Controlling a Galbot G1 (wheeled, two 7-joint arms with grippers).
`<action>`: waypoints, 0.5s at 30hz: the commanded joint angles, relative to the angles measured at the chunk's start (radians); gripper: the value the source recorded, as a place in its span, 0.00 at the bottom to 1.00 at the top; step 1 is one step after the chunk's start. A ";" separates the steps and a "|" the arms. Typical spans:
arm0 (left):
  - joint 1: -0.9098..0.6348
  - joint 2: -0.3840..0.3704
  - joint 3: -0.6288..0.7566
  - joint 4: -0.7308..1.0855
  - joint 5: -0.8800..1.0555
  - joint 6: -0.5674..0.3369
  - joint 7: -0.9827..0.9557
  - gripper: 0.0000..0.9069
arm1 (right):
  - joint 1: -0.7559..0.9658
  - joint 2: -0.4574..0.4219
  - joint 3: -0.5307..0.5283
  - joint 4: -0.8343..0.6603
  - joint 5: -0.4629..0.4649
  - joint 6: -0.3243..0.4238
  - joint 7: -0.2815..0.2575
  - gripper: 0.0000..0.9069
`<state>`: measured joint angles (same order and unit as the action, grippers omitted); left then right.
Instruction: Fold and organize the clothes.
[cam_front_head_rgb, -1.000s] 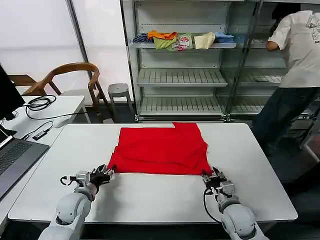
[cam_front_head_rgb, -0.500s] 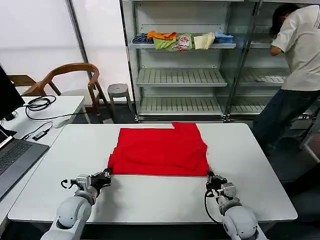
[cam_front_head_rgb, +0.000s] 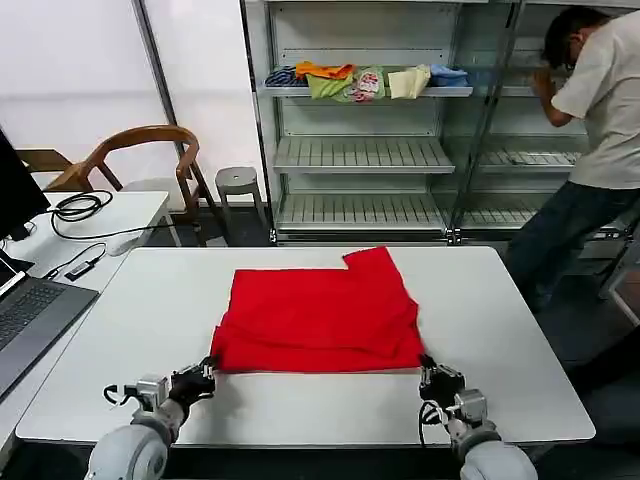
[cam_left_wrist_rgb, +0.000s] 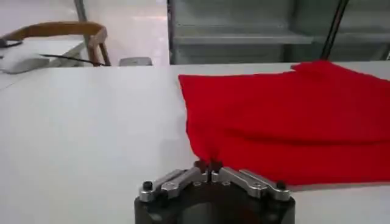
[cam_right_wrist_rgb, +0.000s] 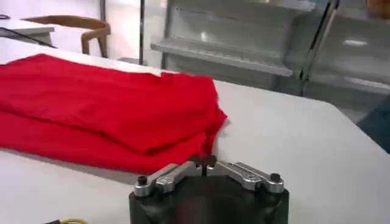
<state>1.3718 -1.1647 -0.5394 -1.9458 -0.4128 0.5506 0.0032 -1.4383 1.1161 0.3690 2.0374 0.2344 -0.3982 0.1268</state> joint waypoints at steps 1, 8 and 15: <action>0.199 -0.002 -0.061 -0.145 0.000 -0.010 0.009 0.02 | -0.180 -0.023 0.015 0.120 -0.037 0.033 0.003 0.00; 0.211 -0.005 -0.059 -0.156 0.007 -0.011 0.015 0.02 | -0.231 -0.027 0.025 0.152 -0.058 0.052 0.015 0.00; 0.223 0.007 -0.064 -0.162 0.018 -0.010 0.048 0.02 | -0.261 -0.028 0.022 0.159 -0.078 0.064 0.026 0.00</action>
<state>1.5400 -1.1637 -0.5906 -2.0707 -0.4034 0.5415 0.0196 -1.6324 1.0928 0.3869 2.1594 0.1738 -0.3464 0.1492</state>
